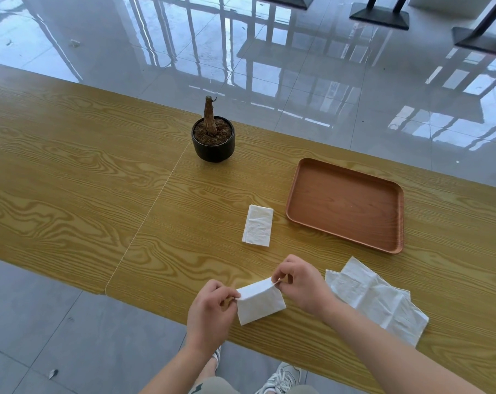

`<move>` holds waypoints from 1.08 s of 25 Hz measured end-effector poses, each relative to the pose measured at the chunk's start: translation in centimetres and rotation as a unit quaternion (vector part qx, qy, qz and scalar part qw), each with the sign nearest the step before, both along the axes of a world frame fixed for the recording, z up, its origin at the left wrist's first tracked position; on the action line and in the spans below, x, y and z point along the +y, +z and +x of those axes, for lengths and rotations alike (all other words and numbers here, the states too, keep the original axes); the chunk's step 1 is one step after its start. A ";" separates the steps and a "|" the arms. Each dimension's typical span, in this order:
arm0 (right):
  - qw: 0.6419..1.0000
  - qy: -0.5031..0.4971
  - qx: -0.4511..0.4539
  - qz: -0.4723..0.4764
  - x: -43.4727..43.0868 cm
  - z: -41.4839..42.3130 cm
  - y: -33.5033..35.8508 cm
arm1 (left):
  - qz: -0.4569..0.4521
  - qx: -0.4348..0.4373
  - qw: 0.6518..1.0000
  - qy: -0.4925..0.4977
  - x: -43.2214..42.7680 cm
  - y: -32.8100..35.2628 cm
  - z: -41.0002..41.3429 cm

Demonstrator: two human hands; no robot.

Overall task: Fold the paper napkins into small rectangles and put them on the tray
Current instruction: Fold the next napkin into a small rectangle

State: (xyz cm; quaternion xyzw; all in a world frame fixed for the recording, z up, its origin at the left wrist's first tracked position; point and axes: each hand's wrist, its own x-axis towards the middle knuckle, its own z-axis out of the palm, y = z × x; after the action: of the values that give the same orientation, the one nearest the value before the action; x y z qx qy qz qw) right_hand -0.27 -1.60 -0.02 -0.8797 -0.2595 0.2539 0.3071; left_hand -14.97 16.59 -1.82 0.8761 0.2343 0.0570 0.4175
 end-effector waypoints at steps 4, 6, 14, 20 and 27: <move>0.996 0.060 -0.050 -0.031 -1.3 -1.5 -0.2 | 0.084 0.007 0.994 -0.067 -0.5 -0.4 -1.3; 0.994 0.072 -0.063 -0.048 -1.5 -1.8 -0.3 | 0.117 0.003 0.987 -0.106 -0.5 -0.5 -1.5; 0.992 0.062 -0.084 -0.071 -0.8 -1.4 -0.4 | 0.173 0.017 0.973 -0.152 -0.2 -0.5 -1.6; 0.971 0.157 -0.133 -0.120 1.2 -0.5 -0.6 | 0.246 0.045 0.947 -0.202 -0.6 -0.6 -1.7; 0.984 0.046 -0.096 -0.140 -0.1 -1.4 -1.2 | 0.292 0.048 0.938 -0.182 -0.8 -1.7 -1.8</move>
State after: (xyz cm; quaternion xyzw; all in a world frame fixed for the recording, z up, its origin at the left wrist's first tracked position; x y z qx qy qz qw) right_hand -1.63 -1.72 -1.18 -0.9216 -0.2895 0.2160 0.1424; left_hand -16.79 15.74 -3.50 0.9888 0.0638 0.0038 0.1347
